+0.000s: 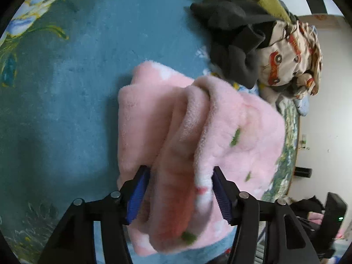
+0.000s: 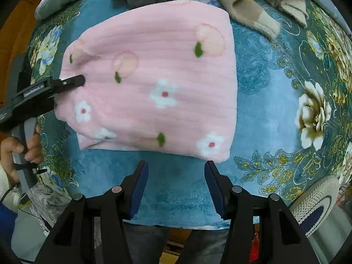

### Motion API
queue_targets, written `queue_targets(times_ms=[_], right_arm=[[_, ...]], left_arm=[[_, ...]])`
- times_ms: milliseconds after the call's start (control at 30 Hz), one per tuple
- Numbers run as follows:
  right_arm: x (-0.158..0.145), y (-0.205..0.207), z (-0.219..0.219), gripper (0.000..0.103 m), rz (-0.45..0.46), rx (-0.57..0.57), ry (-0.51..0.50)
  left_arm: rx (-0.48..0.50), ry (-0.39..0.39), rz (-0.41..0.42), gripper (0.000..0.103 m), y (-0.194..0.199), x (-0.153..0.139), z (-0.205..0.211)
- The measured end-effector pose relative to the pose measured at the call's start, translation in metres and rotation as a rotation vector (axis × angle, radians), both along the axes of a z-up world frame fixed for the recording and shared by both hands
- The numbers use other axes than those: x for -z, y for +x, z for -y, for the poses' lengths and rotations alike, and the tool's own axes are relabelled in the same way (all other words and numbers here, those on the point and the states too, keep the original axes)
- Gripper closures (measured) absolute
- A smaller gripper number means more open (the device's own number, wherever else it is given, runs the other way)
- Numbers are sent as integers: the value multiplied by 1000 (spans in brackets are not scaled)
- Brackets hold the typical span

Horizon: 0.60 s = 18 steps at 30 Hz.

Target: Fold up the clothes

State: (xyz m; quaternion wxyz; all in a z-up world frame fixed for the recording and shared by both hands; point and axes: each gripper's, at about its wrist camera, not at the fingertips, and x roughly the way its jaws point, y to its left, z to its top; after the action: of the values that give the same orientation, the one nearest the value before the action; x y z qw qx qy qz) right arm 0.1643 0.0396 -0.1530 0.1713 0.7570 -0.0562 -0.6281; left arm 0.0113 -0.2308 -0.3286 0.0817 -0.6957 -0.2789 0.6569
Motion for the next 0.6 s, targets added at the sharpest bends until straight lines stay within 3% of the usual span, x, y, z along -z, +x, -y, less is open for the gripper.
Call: queue_targets(times_ms=[67,100,133,167,267,433,500,600], right_arm=[[-2,-1,2,49,0,-6,-3],[-4,-1,4,49,-1,-12,-4],[-5,-2,5,49,-3,-18,-3],[-5,-2,6,49,-4,-23,-3],[-4,-5,9,49,-2,-27,-2],[-7,-13,12,49,-14,-14,-21],[-6,-17,15,49,-15,-19,-20],[-4,-25,20,49,-15,-20,-22]], left_arm=[[-36,23,22,42,-1,5,1],[-46,19,8,48,-1,3,0],[-46,9,-11,66,0,-1,-1],[-44,8,-26,75,2,-6,-3],[-57,36,-74,79,12,-24,-8],[-166,118,-201,80,43,-77,9],[-187,63,-189,79,53,-75,17],[-192,0,-69,78,56,-41,19]])
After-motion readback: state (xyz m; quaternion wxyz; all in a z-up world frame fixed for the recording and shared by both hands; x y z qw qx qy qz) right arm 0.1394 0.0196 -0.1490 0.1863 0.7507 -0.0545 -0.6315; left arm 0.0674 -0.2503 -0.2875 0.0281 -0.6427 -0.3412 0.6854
